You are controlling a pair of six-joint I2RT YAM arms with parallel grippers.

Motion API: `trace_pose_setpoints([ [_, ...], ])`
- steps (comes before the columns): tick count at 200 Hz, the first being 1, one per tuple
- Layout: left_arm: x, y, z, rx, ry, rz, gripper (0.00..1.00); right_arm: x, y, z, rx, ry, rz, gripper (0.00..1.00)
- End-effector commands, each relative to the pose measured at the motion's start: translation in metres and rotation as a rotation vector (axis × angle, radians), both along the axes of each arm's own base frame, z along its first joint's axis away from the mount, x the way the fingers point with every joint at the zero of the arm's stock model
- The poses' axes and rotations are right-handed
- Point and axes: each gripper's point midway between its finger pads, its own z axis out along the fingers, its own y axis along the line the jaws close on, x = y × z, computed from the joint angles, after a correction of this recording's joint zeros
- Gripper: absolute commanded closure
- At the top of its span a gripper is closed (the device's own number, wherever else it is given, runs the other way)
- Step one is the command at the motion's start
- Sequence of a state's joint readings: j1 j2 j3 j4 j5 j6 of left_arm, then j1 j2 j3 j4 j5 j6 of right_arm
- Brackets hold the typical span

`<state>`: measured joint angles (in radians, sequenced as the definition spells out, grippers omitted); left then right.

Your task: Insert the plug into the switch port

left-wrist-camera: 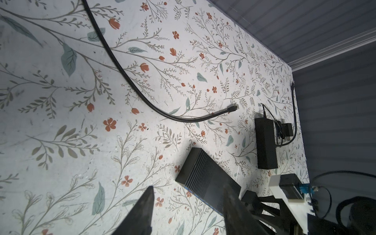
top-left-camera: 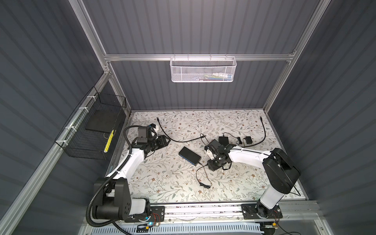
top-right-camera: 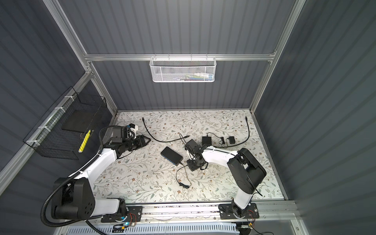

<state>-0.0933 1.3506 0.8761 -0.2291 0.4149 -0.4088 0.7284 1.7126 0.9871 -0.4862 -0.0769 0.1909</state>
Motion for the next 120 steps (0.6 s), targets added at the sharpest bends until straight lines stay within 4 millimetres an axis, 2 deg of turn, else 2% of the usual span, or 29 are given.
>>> trace_pose_setpoints([
  [1, -0.004, 0.004, -0.006, -0.003, 0.032, 0.014, 0.46, 0.003, -0.003, -0.002, -0.035, -0.017, 0.005, 0.69],
  [34, -0.003, 0.004, -0.008, -0.009, 0.039, 0.016, 0.46, 0.021, -0.010, 0.010, -0.108, -0.060, 0.038, 0.74],
  [76, -0.005, 0.008, -0.011, -0.008, 0.048, 0.025, 0.46, 0.069, -0.022, 0.022, -0.196, -0.119, 0.055, 0.75],
  [120, -0.003, 0.010, -0.012, -0.005, 0.055, 0.030, 0.46, 0.113, -0.033, 0.026, -0.291, -0.180, 0.087, 0.74],
])
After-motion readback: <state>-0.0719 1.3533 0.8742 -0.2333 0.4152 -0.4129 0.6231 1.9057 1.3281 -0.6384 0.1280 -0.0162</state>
